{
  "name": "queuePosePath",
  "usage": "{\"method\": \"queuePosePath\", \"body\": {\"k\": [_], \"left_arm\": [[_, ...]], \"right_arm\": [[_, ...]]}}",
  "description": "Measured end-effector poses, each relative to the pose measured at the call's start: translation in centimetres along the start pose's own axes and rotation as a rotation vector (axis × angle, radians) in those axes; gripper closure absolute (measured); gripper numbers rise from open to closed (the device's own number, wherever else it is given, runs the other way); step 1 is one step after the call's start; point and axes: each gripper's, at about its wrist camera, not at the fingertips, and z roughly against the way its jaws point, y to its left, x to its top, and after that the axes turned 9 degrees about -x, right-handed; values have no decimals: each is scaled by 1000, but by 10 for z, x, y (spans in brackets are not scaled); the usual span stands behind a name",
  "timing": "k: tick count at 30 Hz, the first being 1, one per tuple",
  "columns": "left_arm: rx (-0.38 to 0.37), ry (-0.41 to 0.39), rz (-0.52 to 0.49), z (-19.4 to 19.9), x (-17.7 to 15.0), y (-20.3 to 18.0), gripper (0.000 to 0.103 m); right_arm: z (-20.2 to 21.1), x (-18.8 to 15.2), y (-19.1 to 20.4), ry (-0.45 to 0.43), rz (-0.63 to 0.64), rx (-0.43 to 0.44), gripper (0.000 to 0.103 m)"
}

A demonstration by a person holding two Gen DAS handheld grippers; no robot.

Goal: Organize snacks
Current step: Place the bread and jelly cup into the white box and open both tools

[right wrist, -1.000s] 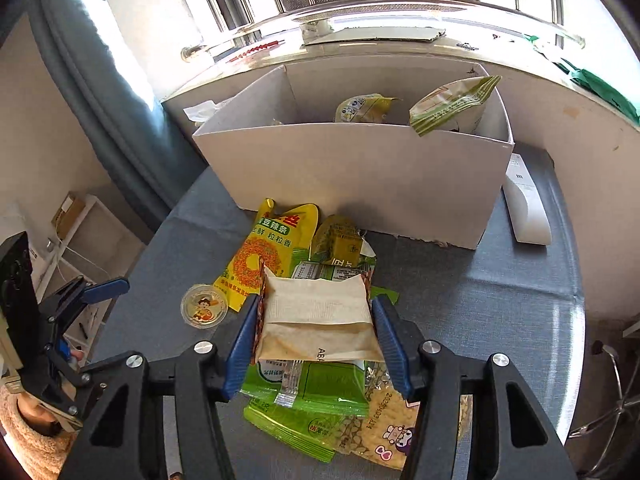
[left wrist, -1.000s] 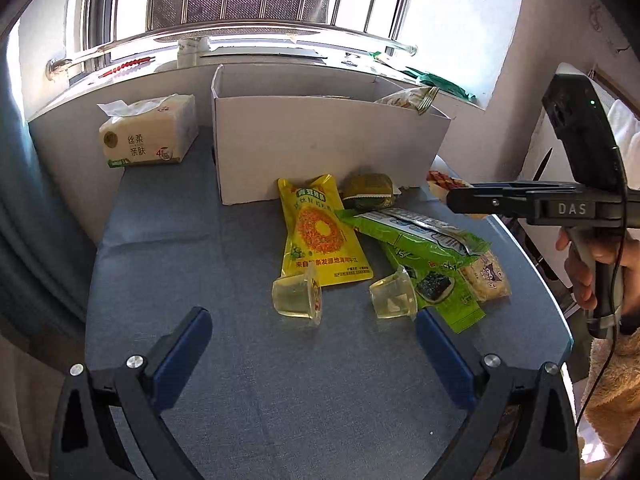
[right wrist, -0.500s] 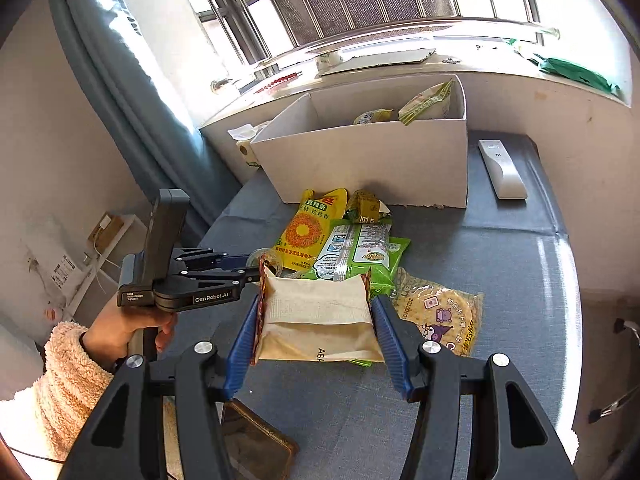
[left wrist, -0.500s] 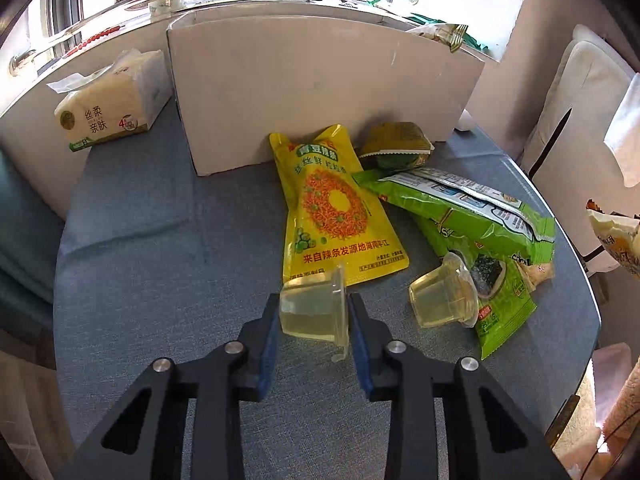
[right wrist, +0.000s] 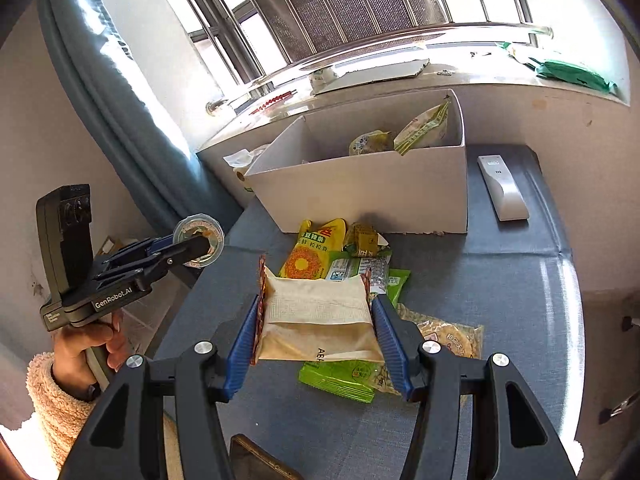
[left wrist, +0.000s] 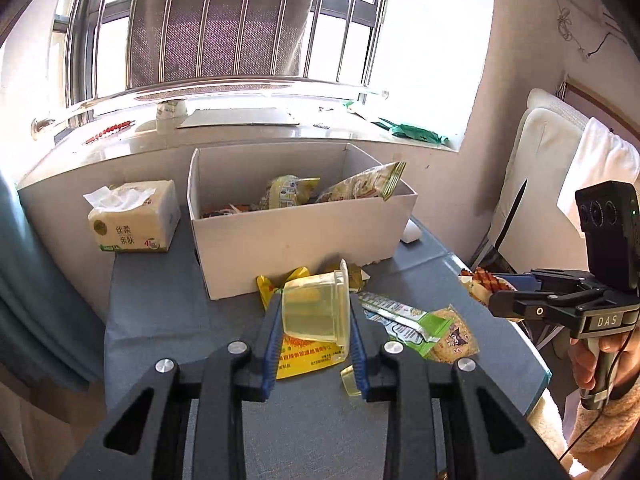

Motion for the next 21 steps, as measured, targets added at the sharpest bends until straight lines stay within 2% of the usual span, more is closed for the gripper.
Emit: {"method": "queuePosePath", "body": {"k": [4, 8, 12, 15, 16, 17, 18, 19, 21], "left_arm": [[2, -45, 11, -3, 46, 7, 70], [18, -29, 41, -31, 86, 19, 70], [27, 3, 106, -65, 109, 39, 70], [66, 17, 138, -86, 117, 58, 69], [81, 23, 162, -92, 118, 65, 58], [80, 38, 191, -97, 119, 73, 44], [77, 53, 226, -101, 118, 79, 5], [74, 46, 251, -102, 115, 83, 0], [78, 32, 255, -98, 109, 85, 0]], "right_arm": [[-8, 49, 4, -38, -3, 5, 42], [-24, 104, 4, -63, -14, -28, 42], [-51, 151, -3, -60, -14, -107, 42], [-73, 174, -14, -36, -39, -134, 42], [-79, 178, -18, -28, -48, -141, 39], [-83, 181, -22, -31, -63, -151, 27], [-86, 184, -25, -33, -74, -161, 18], [-85, 184, -28, -44, -87, -168, 3], [-80, 183, -35, -70, -122, -168, 0]]}}
